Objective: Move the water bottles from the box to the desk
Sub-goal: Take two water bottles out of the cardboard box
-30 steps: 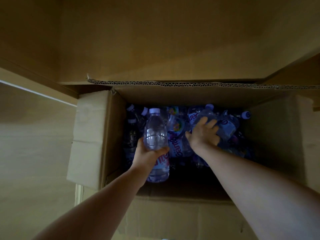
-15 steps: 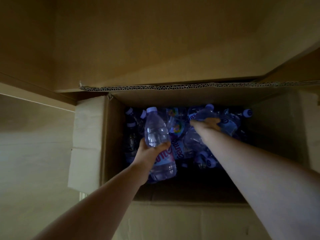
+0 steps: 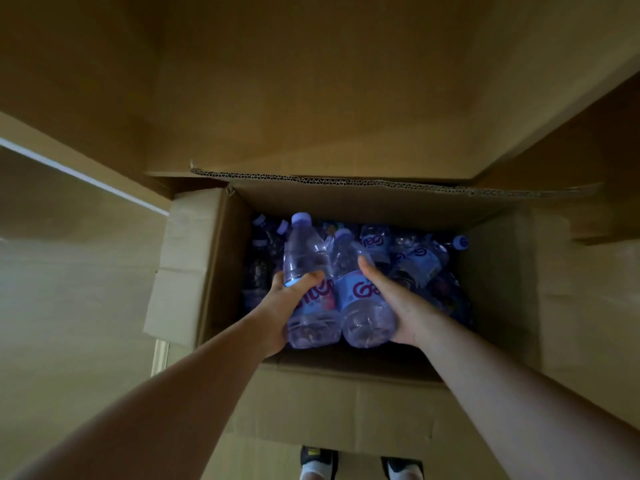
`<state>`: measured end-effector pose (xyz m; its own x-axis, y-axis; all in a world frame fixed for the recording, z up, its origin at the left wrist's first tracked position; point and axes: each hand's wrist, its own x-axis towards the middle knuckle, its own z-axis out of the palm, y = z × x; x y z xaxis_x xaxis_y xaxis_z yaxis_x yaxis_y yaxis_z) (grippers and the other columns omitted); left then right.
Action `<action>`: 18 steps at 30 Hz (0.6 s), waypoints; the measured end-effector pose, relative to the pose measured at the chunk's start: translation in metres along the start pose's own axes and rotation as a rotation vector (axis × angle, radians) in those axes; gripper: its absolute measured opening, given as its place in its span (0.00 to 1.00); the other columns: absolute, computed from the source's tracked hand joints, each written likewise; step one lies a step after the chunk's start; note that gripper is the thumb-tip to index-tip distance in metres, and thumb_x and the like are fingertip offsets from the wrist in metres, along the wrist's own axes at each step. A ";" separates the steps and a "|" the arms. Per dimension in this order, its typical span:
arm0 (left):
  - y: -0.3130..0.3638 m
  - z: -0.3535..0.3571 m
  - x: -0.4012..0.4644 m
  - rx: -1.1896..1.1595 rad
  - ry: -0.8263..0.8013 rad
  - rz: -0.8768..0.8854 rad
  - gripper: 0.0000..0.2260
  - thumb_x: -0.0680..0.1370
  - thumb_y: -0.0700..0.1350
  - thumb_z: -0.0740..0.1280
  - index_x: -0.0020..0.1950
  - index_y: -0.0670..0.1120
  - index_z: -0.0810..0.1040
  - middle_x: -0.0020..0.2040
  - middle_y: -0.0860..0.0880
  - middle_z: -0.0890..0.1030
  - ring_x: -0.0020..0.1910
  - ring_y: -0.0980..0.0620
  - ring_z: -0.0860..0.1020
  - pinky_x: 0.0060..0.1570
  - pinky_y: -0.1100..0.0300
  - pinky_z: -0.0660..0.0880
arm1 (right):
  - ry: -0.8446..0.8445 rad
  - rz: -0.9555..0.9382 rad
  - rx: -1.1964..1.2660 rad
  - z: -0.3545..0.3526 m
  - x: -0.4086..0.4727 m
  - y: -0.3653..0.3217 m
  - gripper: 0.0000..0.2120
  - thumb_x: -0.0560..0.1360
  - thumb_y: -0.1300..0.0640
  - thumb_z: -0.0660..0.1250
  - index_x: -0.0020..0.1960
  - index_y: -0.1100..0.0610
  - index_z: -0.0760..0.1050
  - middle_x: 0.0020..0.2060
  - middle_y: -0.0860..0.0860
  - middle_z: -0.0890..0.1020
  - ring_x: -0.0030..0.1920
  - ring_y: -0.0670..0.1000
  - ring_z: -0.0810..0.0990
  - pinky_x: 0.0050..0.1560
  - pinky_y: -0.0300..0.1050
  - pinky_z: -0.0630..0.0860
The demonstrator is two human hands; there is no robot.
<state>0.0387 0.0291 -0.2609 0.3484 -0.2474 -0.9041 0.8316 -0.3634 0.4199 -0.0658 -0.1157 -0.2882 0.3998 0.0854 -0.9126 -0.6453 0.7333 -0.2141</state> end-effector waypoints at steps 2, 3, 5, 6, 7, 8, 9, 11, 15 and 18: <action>-0.002 0.004 -0.016 0.021 0.000 0.031 0.27 0.68 0.51 0.75 0.62 0.50 0.66 0.49 0.42 0.80 0.42 0.45 0.83 0.41 0.51 0.80 | -0.008 0.002 -0.062 0.000 -0.012 -0.003 0.36 0.60 0.36 0.76 0.62 0.55 0.76 0.52 0.58 0.85 0.51 0.57 0.85 0.47 0.50 0.81; -0.002 0.007 -0.025 0.054 -0.006 0.039 0.32 0.64 0.55 0.76 0.62 0.52 0.65 0.50 0.43 0.80 0.44 0.45 0.83 0.43 0.50 0.80 | 0.017 -0.012 -0.104 0.000 -0.017 -0.005 0.34 0.62 0.38 0.76 0.63 0.53 0.75 0.52 0.59 0.84 0.51 0.58 0.85 0.48 0.52 0.81; 0.000 0.012 -0.040 0.099 0.009 0.036 0.38 0.55 0.59 0.76 0.62 0.52 0.66 0.52 0.43 0.81 0.47 0.44 0.83 0.48 0.47 0.80 | 0.089 -0.060 -0.179 0.001 -0.026 -0.010 0.31 0.66 0.42 0.76 0.65 0.51 0.71 0.53 0.61 0.83 0.51 0.60 0.84 0.49 0.55 0.81; 0.000 0.015 -0.047 0.102 0.020 0.035 0.40 0.54 0.60 0.77 0.62 0.51 0.68 0.52 0.42 0.81 0.47 0.43 0.83 0.50 0.45 0.80 | 0.120 -0.091 -0.218 0.002 -0.032 -0.012 0.32 0.66 0.44 0.76 0.65 0.52 0.70 0.54 0.62 0.82 0.51 0.61 0.84 0.50 0.56 0.81; 0.000 0.018 -0.053 0.100 0.029 0.037 0.40 0.54 0.59 0.78 0.62 0.48 0.70 0.51 0.41 0.82 0.47 0.42 0.83 0.51 0.43 0.79 | 0.148 -0.126 -0.275 0.003 -0.037 -0.014 0.34 0.65 0.44 0.77 0.66 0.52 0.69 0.54 0.62 0.81 0.52 0.61 0.83 0.53 0.57 0.80; 0.000 0.021 -0.058 0.096 0.045 0.039 0.39 0.55 0.57 0.79 0.62 0.46 0.72 0.50 0.40 0.83 0.47 0.41 0.83 0.51 0.43 0.79 | 0.172 -0.158 -0.354 0.004 -0.043 -0.016 0.37 0.63 0.42 0.77 0.67 0.52 0.67 0.56 0.60 0.80 0.53 0.60 0.82 0.56 0.58 0.79; 0.000 0.024 -0.063 0.094 0.081 0.041 0.36 0.58 0.55 0.79 0.61 0.44 0.73 0.50 0.40 0.83 0.46 0.41 0.83 0.51 0.43 0.79 | 0.196 -0.184 -0.451 0.007 -0.050 -0.019 0.40 0.62 0.40 0.77 0.68 0.51 0.65 0.57 0.57 0.79 0.54 0.59 0.82 0.58 0.58 0.78; 0.000 0.028 -0.073 0.093 0.188 0.050 0.29 0.64 0.53 0.79 0.59 0.44 0.72 0.49 0.42 0.82 0.45 0.43 0.83 0.49 0.45 0.80 | 0.257 -0.229 -0.636 0.015 -0.064 -0.023 0.44 0.62 0.37 0.77 0.71 0.48 0.60 0.62 0.52 0.76 0.59 0.57 0.79 0.61 0.53 0.75; 0.005 0.029 -0.099 0.092 0.332 0.162 0.28 0.66 0.52 0.78 0.60 0.42 0.73 0.51 0.40 0.81 0.48 0.41 0.81 0.52 0.45 0.79 | 0.404 -0.369 -0.856 0.042 -0.094 -0.020 0.36 0.64 0.37 0.75 0.63 0.50 0.65 0.58 0.49 0.78 0.55 0.54 0.79 0.49 0.46 0.74; 0.015 0.020 -0.131 0.090 0.467 0.243 0.26 0.66 0.53 0.77 0.55 0.47 0.68 0.47 0.45 0.79 0.41 0.47 0.81 0.39 0.52 0.80 | 0.511 -0.557 -0.982 0.063 -0.123 -0.013 0.34 0.67 0.38 0.74 0.63 0.53 0.64 0.59 0.51 0.77 0.56 0.55 0.79 0.43 0.44 0.69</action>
<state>-0.0028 0.0379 -0.1347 0.6991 0.0848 -0.7100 0.6694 -0.4265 0.6082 -0.0657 -0.0927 -0.1510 0.6183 -0.5103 -0.5977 -0.7715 -0.2493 -0.5853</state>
